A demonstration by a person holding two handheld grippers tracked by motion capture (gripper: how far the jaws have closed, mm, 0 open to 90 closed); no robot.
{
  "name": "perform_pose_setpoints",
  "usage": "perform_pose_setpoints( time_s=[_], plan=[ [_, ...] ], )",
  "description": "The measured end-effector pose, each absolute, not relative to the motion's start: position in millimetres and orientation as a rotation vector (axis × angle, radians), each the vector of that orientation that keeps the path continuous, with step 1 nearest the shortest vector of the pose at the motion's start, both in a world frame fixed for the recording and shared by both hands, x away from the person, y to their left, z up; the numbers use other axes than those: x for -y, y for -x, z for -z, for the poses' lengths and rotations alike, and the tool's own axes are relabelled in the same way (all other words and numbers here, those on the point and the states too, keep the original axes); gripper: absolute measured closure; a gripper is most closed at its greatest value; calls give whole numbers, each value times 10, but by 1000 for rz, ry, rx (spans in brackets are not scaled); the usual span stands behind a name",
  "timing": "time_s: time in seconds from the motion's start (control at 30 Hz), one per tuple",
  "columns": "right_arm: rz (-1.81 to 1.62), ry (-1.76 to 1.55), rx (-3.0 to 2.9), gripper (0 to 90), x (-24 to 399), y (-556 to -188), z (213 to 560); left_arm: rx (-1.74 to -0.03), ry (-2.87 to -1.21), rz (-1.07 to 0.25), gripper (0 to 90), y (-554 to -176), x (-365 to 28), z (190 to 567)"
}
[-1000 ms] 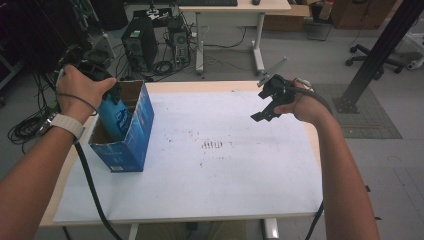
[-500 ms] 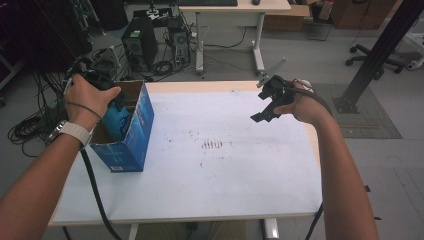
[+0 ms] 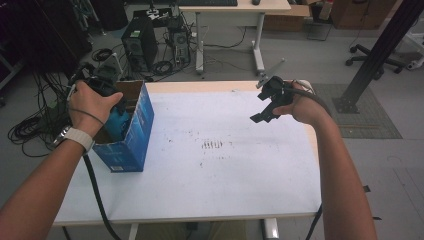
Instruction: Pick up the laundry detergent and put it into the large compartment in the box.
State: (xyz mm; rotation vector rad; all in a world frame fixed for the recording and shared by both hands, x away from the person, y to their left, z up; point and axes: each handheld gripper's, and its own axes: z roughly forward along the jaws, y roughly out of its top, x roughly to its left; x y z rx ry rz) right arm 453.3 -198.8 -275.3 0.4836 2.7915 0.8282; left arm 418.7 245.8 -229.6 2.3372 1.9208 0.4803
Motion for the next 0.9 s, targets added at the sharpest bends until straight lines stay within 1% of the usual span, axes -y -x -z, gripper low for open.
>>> perform_pose_setpoints(
  time_s=[0.5, 0.9],
  plan=[
    [-830, -490, -2789, 91, 2018, -4535, 2757, -1923, -2360, -453, 380, -4199, -2471, 2503],
    [-829, -500, -2794, 92, 2029, -4543, 2796, -1919, -2374, -449, 379, -4208, -2464, 2591]
  ],
)
